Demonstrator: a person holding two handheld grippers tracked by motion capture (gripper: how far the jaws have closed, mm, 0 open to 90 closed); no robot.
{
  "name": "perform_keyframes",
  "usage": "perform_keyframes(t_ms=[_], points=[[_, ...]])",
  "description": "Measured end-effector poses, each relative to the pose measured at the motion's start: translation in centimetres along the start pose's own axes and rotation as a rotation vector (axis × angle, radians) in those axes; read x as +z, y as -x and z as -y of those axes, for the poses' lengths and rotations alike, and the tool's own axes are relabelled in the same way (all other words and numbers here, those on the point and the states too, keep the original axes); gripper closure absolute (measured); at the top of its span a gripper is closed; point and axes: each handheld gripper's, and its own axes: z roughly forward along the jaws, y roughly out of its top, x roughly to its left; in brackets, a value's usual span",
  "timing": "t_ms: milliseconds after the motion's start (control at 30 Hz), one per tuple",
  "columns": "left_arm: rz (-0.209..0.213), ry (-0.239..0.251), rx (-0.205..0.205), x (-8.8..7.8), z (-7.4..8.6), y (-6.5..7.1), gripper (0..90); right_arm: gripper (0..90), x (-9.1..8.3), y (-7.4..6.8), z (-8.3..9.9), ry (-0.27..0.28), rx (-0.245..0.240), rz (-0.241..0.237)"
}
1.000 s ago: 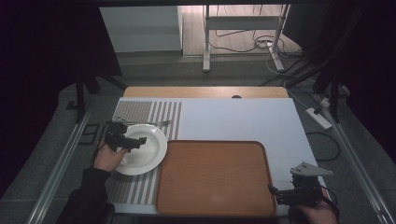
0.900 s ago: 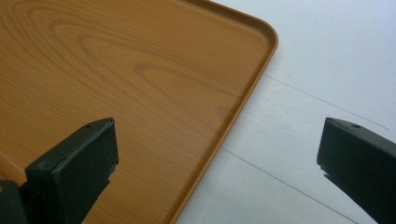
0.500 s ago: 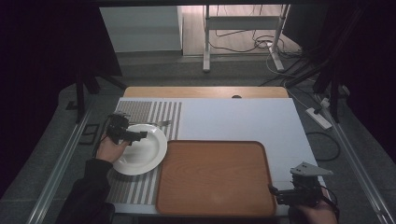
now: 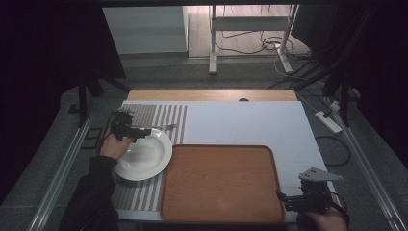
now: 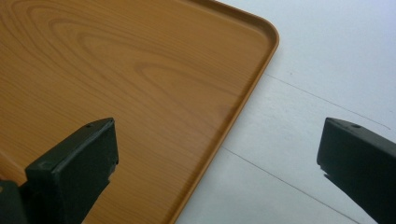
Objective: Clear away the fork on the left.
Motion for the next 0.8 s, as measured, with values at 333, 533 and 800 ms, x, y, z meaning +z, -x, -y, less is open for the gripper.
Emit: perform_keyframes(t_ms=[333, 533, 800], points=[[-0.046, -0.023, -0.03, 0.9, -1.0, -1.4, 7.4, 0.0, 0.0, 0.0, 0.0, -0.002, 0.0, -0.001], [-0.066, -0.054, -0.03, 1.3, -1.7, -2.2, 30.3, 0.0, 0.0, 0.0, 0.0, -0.003, 0.0, -0.001], [-0.066, -0.078, -0.023, 1.4, -2.4, -3.2, 74.6, 0.0, 0.1, 0.0, 0.0, -0.003, -0.003, -0.005]])
